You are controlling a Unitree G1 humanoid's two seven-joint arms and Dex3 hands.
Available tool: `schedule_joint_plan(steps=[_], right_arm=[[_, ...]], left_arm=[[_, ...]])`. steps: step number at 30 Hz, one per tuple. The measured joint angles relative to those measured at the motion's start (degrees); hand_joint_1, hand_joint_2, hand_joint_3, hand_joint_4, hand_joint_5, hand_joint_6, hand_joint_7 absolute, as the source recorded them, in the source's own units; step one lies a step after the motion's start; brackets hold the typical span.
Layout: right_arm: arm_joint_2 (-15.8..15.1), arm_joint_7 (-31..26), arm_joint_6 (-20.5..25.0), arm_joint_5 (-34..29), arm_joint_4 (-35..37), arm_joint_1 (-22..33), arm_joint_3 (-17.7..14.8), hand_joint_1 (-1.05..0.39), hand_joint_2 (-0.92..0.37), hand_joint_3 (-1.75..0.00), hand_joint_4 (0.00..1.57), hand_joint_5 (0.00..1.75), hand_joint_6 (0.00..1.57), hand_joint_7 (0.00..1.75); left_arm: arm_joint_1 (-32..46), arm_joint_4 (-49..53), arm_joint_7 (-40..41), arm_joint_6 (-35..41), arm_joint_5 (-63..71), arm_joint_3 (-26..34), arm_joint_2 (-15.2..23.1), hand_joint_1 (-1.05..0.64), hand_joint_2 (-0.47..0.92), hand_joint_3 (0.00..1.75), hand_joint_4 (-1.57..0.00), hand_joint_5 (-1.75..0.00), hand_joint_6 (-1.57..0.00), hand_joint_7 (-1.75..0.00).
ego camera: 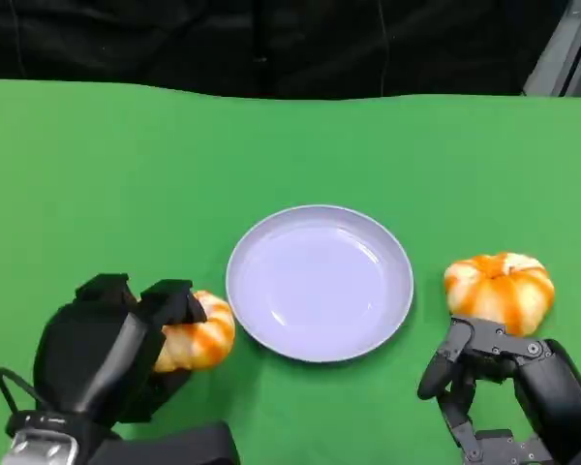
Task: Grasp the bread from the table and place it into the plate.
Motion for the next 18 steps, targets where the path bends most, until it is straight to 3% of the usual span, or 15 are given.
schedule_joint_plan(steps=[8, 18], right_arm=[[0.00, 0.16, 0.00, 0.37, 0.03, -0.01, -0.01, 0.02, -0.33, -1.37, 0.90, 1.63, 0.79, 1.33], [-0.09, 0.55, 0.04, 0.57, 0.02, 0.01, -0.02, 0.01, -0.32, -1.36, 0.90, 1.62, 0.79, 1.33]], left_arm=[[0.28, -3.46, 2.17, -0.33, 0.96, 0.96, -0.01, -0.18, 0.35, 1.28, -0.92, -1.75, -0.83, -1.46], [-4.27, -2.95, 2.21, -1.40, 0.87, -1.27, -4.22, -0.18, 0.29, 1.35, -0.93, -1.75, -0.84, -1.46]])
